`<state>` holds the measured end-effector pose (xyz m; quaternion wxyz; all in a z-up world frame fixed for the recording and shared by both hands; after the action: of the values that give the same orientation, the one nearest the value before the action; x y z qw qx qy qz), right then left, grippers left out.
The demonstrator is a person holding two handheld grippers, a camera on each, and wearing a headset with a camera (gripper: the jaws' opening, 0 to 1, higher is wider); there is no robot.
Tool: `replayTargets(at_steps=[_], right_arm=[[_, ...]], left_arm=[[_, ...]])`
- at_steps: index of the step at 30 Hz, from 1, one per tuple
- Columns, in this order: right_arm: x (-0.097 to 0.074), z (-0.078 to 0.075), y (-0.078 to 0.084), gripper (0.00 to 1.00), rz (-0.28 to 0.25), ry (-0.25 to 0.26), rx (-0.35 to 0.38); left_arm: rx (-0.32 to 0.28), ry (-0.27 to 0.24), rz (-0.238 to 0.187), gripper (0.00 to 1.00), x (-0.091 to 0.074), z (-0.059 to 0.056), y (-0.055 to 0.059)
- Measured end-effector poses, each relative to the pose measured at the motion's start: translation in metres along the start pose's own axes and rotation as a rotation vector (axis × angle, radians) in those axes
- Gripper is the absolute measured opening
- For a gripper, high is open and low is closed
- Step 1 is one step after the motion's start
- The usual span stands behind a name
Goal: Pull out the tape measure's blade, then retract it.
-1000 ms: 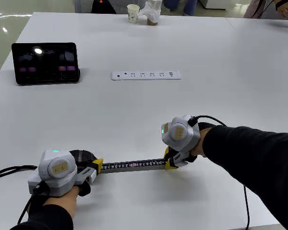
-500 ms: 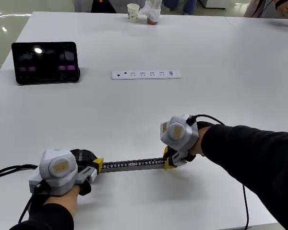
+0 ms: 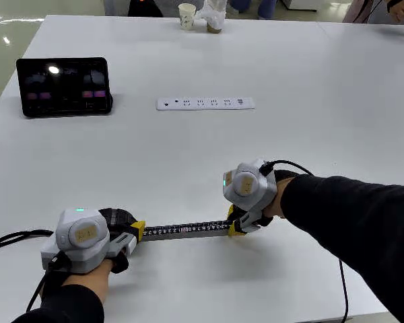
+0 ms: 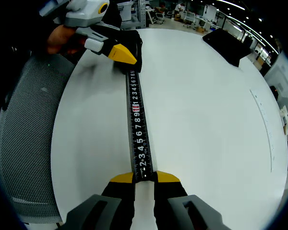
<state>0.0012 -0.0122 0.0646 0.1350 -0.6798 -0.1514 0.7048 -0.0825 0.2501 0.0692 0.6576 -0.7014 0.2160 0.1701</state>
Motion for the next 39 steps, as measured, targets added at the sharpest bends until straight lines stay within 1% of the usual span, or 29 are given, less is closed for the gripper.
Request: replayTargets(at_steps=[18, 23, 39], right_arm=[[0.0, 0.002, -0.003, 0.12, -0.009, 0.003, 0.005], [-0.001, 0.002, -0.004, 0.11, -0.014, 0.005, 0.008], [0.002, 0.002, -0.011, 0.11, -0.021, 0.002, 0.005]], left_arm=[[-0.001, 0.002, 0.001, 0.61, 0.001, 0.0, 0.001], [-0.004, 0.002, 0.009, 0.62, 0.002, 0.0, 0.001], [-0.005, 0.005, 0.01, 0.62, 0.002, 0.0, 0.0]])
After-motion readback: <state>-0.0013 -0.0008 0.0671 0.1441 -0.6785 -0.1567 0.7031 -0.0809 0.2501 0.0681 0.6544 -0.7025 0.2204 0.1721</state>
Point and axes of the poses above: the centre of the closed fingertips' face, and the gripper's own axes: x roughly forward along the fingers, z roughly to its left, y roughly out of its underside, the point moved 9 cm from there along -x, roughly backward along the fingers, and after that the axes turned 3 degrees about -z, right-handed, at the moved point
